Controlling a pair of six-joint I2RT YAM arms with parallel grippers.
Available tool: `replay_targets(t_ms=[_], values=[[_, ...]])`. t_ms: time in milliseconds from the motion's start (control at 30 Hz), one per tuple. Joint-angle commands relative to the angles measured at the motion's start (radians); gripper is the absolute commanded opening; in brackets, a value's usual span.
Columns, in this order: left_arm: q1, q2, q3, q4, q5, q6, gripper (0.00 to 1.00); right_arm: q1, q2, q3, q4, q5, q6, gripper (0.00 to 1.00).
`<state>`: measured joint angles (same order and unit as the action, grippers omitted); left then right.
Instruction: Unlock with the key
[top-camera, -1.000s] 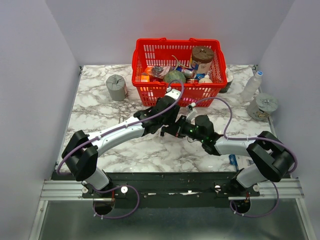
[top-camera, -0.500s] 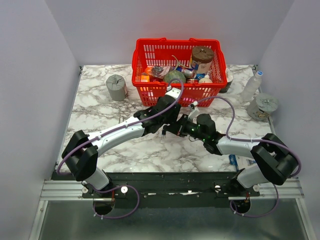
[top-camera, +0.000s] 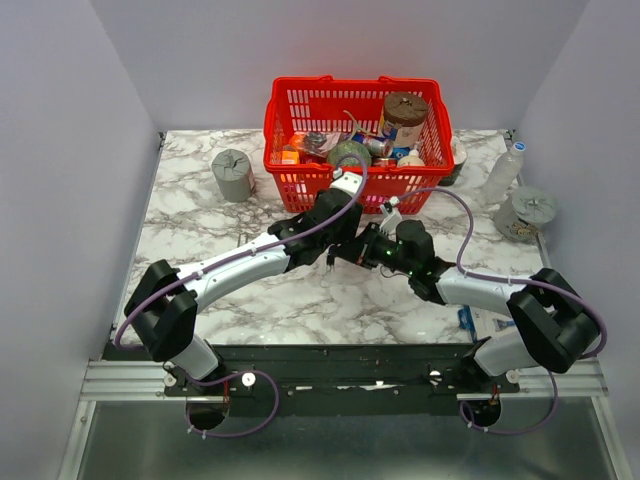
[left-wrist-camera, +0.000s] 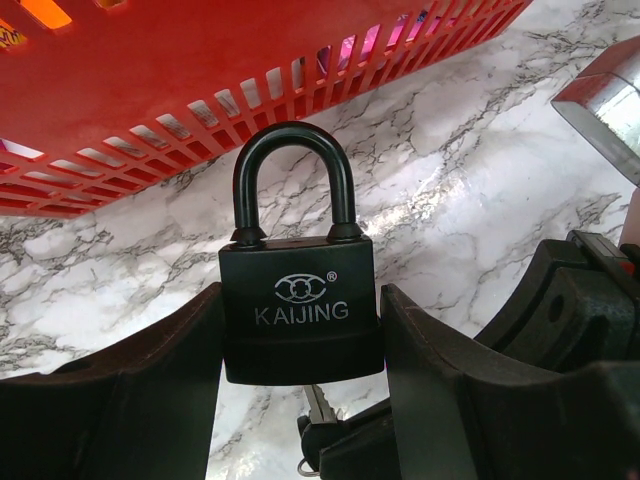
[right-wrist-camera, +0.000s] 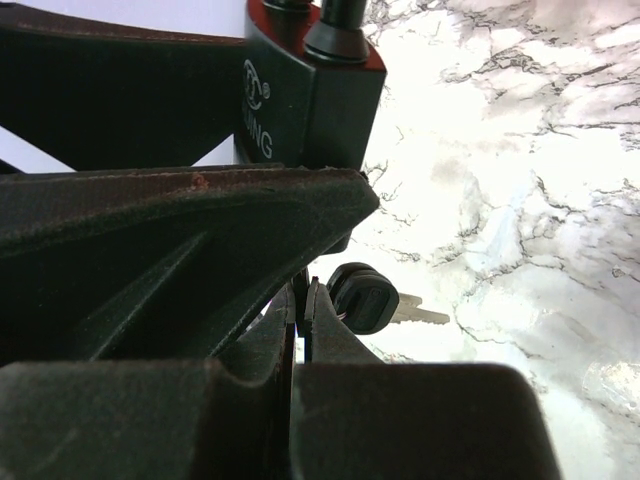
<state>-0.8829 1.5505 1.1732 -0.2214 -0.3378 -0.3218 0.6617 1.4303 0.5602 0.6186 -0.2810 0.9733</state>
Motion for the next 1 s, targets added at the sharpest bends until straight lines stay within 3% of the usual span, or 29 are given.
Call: replay_targets(t_ms=[0,600,967], values=[[-0.050,0.005,-0.010,-0.105,0.054,-0.014,0.03,-0.062,-0.030,0.087,0.073,0.183,0.039,0.01],[-0.056,-0.016,-0.009,-0.102,0.098,-0.037,0.03,-0.079,-0.042,0.034,0.260,0.220,0.045,0.01],[-0.054,-0.035,-0.015,-0.096,0.151,-0.062,0.03,-0.114,-0.054,-0.055,0.484,0.167,0.021,0.01]])
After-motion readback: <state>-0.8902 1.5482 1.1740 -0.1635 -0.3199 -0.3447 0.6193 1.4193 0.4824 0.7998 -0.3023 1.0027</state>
